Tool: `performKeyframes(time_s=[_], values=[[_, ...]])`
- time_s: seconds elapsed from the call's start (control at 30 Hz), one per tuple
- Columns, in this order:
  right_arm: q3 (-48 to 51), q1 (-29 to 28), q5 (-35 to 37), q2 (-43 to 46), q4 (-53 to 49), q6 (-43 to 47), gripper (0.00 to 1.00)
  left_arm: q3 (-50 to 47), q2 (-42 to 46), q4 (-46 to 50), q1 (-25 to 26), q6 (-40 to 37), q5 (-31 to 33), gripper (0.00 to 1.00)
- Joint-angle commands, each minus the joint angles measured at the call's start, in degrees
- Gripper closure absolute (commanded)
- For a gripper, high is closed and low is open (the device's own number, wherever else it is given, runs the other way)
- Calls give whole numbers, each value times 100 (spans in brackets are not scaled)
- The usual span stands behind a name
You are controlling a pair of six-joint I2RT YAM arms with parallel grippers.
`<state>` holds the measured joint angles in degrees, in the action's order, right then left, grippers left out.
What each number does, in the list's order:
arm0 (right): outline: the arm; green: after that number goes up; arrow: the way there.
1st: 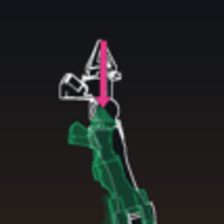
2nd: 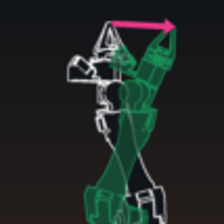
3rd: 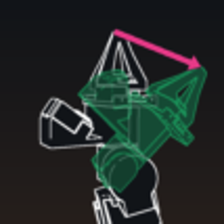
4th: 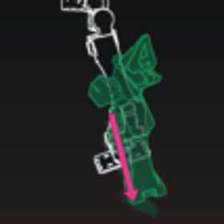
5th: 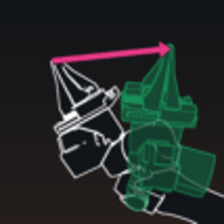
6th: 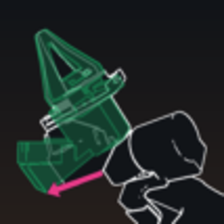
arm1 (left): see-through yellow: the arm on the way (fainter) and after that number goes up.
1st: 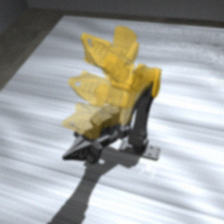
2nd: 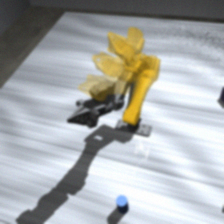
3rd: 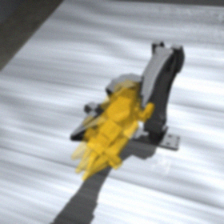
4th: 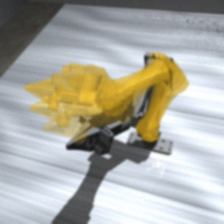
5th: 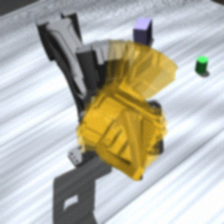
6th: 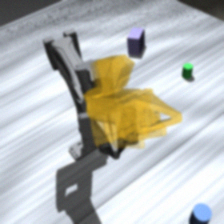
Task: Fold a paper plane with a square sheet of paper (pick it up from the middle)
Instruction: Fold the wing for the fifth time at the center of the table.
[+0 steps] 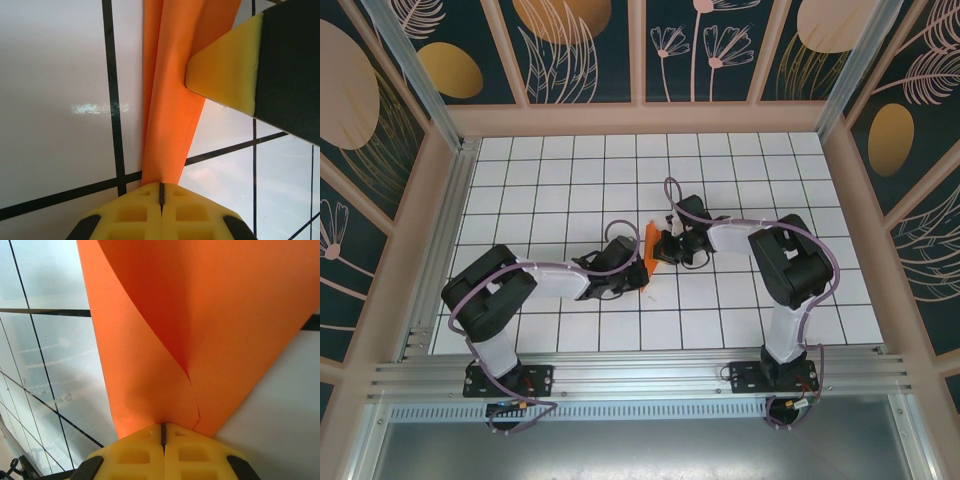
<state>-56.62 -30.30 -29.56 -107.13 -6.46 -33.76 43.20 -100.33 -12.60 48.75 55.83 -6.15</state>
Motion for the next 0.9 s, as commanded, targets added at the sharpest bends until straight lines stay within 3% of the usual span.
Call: performKeyframes(time_s=[0.0,0.2,0.57,0.87], values=[[79,82,368,379,16,-147,96,-350,-61,42,2,255,36,100],[-77,-55,525,703,61,-277,91,-686,-106,-427,3,513,-111,100],[-361,-541,609,297,1,-376,91,-808,-223,-622,3,595,-163,100],[-403,-622,545,-109,74,-440,92,-1041,-238,-976,3,762,-215,100]])
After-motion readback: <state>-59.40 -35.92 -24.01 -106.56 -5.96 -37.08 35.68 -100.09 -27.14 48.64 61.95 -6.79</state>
